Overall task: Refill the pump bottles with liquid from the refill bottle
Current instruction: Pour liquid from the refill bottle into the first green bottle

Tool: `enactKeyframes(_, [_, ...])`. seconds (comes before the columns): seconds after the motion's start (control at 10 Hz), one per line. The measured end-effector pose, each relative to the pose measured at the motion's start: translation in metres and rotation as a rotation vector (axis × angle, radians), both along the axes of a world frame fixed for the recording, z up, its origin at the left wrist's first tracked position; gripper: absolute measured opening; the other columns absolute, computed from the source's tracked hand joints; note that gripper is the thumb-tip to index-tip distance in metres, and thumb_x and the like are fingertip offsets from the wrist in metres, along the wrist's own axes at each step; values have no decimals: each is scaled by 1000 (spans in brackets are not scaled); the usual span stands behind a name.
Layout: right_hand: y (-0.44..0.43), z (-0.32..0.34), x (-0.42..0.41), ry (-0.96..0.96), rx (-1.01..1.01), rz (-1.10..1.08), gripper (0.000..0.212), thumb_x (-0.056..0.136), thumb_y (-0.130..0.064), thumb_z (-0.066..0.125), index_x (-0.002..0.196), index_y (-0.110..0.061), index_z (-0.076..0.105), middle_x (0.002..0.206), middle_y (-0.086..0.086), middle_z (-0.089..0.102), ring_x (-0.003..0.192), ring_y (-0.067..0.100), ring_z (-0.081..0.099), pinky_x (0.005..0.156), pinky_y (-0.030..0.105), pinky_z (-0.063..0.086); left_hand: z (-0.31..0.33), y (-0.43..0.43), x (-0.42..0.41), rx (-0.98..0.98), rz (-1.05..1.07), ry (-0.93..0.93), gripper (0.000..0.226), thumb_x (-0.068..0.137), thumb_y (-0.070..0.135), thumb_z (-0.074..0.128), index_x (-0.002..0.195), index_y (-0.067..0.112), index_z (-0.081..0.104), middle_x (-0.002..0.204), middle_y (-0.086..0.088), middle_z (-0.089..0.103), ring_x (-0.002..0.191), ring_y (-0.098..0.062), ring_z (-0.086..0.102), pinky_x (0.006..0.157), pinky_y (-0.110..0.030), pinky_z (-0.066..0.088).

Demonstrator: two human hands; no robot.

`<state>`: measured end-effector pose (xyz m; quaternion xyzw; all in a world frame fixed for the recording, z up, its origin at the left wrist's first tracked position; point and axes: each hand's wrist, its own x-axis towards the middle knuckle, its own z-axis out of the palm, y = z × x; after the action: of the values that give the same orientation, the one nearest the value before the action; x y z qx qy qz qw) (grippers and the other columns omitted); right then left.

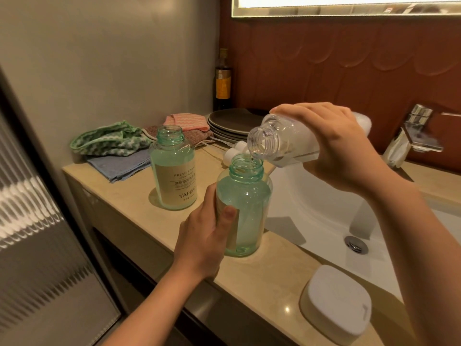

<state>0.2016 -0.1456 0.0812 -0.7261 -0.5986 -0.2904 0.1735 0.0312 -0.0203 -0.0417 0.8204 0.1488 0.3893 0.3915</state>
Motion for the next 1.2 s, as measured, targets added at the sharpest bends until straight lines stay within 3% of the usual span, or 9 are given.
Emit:
enactKeyframes(0.4, [0,0,1,-5,-8,-7,83,67,-3,79,137,-26,42,130,5,55,118,29,48,94,45,35,0,0,0,-5,-4,-8,72,72,87,10,118,40,40,104,15,63,97,-13,59,82,-45,47])
enactKeyframes(0.7, [0,1,0,-4,-13,-10,82,67,-2,78,137,-26,43,129,5,55,117,28,47,93,38,29,2,0,-1,1,-3,-3,69,71,88,10,117,44,38,98,29,58,97,-9,57,82,-45,47])
enactKeyframes(0.9, [0,1,0,-3,-14,-12,82,67,-2,78,137,-26,43,129,4,55,117,28,47,93,41,32,1,0,-1,1,-3,-5,70,71,88,10,116,42,39,99,18,61,96,-13,59,82,-45,47])
enactKeyframes(1.2, [-1,1,-1,5,-17,-7,80,68,-3,77,137,-26,43,129,5,55,118,28,47,94,42,32,2,0,-1,11,-2,0,69,71,88,8,116,43,38,97,23,60,93,-8,57,80,-43,47])
